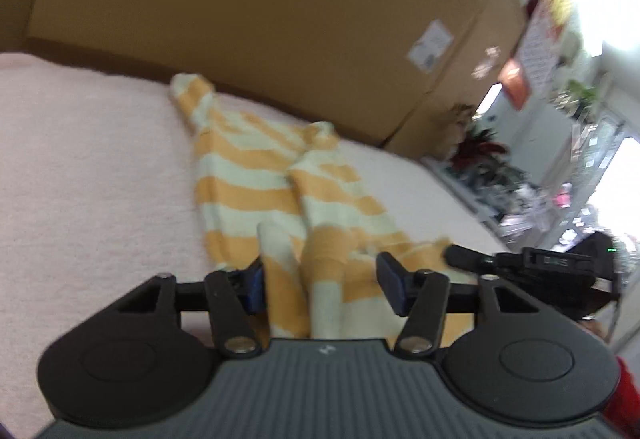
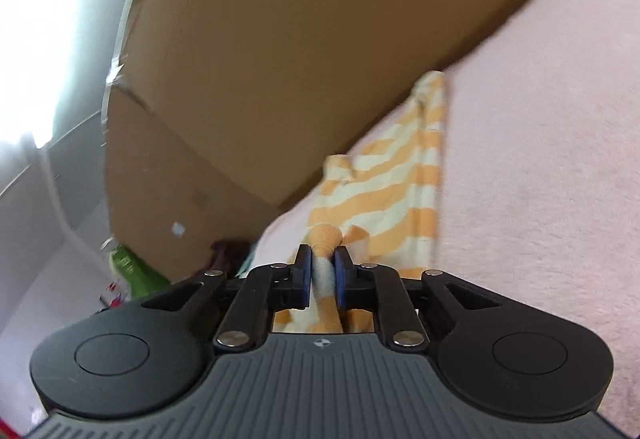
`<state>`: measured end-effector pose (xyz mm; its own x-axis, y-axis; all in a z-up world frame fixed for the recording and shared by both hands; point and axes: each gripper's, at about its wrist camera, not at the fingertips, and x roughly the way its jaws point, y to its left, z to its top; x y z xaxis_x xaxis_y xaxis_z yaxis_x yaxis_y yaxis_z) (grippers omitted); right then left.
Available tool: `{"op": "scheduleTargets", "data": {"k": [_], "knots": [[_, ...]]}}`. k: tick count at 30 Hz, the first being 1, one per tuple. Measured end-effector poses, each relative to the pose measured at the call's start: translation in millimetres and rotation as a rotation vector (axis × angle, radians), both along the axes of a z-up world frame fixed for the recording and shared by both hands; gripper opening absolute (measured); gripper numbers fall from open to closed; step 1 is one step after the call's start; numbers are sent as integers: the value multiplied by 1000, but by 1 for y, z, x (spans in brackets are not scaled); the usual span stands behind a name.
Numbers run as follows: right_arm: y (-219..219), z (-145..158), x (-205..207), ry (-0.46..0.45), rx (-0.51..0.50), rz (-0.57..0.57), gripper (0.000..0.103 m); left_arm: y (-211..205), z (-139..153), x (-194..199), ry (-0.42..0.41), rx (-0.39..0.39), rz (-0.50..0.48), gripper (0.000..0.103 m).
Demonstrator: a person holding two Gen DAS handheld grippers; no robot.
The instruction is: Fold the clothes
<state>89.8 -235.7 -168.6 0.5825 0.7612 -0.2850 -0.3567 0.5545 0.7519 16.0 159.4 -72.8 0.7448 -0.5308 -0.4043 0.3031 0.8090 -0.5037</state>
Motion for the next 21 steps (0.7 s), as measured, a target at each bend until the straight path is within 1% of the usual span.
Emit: {"op": "scheduleTargets", "data": {"k": [2, 3, 4, 5, 7, 8, 9, 11, 14, 15, 16, 17, 18, 20, 21], "knots": [[-2, -3, -2, -5, -52, -21, 18, 8, -2, 2, 26, -32, 29, 57], [-4, -4, -5, -11, -55, -24, 20, 10, -3, 0, 22, -26, 46, 57], [-5, -1, -9, -38, -60, -37, 30, 13, -4, -2, 21, -39, 52, 57], [-6, 3, -14, -74, -69, -55, 37, 16, -6, -4, 18, -65, 49, 60], [-6, 10, -23, -146, -87, -91, 38, 18, -6, -9, -1, -79, 54, 62], [-4, 14, -26, -179, -101, -87, 38, 19, -5, -12, -15, -81, 60, 63], [1, 18, -27, -201, -126, -70, 38, 19, -4, -15, -33, -81, 67, 66], [17, 22, -28, -254, -228, -59, 41, 17, -2, -24, -63, -56, 79, 71], [42, 25, -32, -341, -397, -53, 43, 8, -3, -32, -73, 20, 76, 71], [49, 25, -34, -371, -451, -51, 42, 4, -2, -33, -79, 47, 70, 69], [54, 25, -36, -390, -489, -44, 35, 0, -1, -34, -86, 73, 64, 68], [59, 24, -36, -406, -523, -36, 19, -4, 1, -32, -95, 90, 62, 59], [58, 24, -35, -397, -506, -33, 12, -5, 4, -29, -100, 88, 58, 45], [50, 25, -32, -361, -433, -31, 12, -6, 5, -18, -72, 72, 50, 32], [42, 26, -28, -317, -351, -23, 12, -6, 5, -12, -51, 67, 49, 33]]}}
